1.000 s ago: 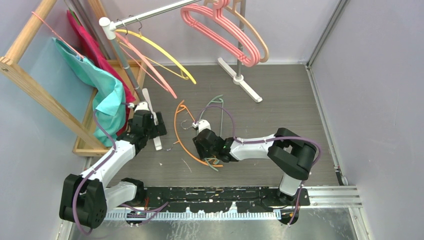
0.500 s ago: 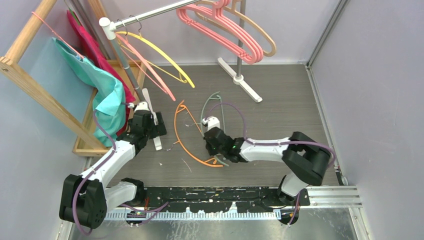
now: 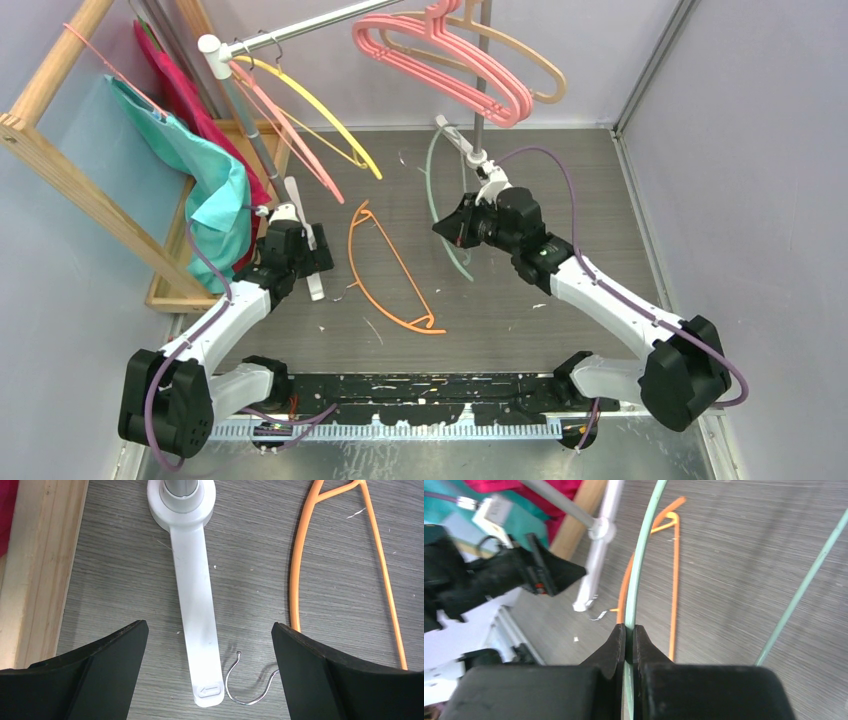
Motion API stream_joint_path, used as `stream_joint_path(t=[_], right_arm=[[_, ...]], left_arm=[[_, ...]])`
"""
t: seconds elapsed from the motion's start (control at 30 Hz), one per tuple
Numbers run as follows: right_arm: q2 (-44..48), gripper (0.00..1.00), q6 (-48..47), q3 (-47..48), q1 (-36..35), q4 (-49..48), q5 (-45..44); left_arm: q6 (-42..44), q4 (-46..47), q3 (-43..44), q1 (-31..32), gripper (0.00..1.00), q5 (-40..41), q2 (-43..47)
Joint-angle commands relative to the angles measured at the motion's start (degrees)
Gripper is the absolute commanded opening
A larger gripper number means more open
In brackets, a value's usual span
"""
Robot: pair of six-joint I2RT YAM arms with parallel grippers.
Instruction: Organize the hangers
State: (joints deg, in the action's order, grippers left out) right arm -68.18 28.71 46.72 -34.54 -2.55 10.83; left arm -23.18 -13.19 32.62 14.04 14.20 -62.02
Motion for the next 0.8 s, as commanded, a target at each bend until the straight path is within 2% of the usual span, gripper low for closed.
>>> stream_joint_path(t=[0.0, 0.13, 0.5, 0.77], right_arm=[[-1.0, 0.01, 4.3, 6.1, 1.3, -5.9, 14.8], [-2.5, 0.01, 6.0, 10.8, 1.2, -7.0, 17.1], [-6.2, 0.01, 5.4, 23.4, 1.1, -8.7, 15.5], [-12.2, 0.01, 10.0, 31.5, 0.3, -14.7, 18.7]], left_arm=[[-0.1, 0.9, 0.3, 0.3, 0.98, 0.6, 1.1], [-0.1, 0.8, 0.0, 0.2, 0.98, 0.5, 1.5], [-0.2, 0.9, -0.2, 0.2, 0.98, 0.5, 1.9], [-0.1, 0.9, -0.1, 0.3, 0.98, 0.7, 1.6]])
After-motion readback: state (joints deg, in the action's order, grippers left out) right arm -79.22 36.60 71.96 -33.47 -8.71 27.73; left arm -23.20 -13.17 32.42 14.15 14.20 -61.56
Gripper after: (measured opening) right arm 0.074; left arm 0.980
